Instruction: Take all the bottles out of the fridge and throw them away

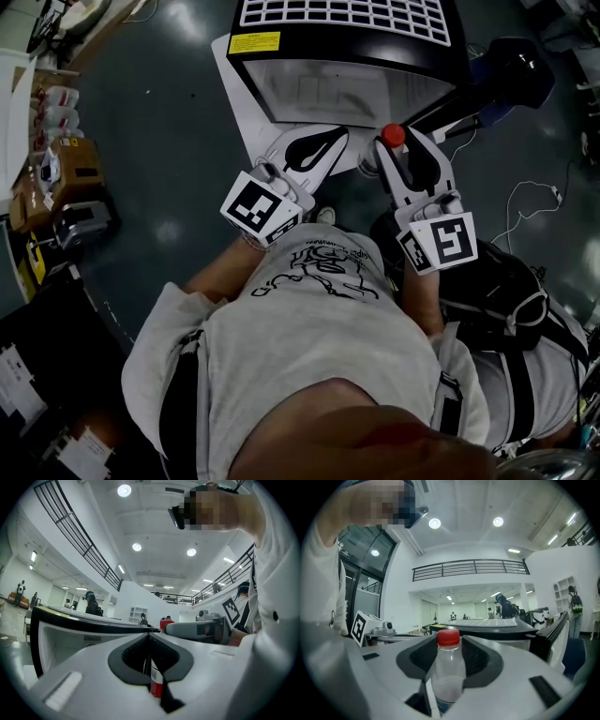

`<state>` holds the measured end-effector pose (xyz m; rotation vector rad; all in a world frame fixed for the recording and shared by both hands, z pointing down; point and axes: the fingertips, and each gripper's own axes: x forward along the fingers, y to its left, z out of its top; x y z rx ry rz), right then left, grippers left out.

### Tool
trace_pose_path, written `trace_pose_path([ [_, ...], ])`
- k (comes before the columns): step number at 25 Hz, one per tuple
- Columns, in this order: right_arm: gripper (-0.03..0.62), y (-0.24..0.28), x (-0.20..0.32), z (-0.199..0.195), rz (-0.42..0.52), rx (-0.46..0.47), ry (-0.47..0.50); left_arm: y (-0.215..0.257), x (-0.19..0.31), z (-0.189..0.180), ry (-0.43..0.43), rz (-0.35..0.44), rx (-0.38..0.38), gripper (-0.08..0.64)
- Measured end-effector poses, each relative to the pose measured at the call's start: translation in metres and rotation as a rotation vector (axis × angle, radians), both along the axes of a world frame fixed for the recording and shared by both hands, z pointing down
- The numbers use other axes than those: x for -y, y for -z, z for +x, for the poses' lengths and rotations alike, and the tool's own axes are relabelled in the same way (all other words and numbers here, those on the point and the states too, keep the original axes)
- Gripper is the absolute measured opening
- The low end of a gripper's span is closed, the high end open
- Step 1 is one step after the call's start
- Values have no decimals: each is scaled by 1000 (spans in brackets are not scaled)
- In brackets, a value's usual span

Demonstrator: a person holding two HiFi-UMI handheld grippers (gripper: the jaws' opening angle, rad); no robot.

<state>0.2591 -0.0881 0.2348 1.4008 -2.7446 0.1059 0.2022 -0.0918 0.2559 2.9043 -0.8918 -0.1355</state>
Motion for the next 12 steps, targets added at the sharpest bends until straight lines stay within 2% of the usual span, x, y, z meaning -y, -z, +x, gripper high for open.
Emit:
trace_pose_path([
  [12,141,-4,-12,1,4,0,67,2,-17,2,66,0,-18,9],
])
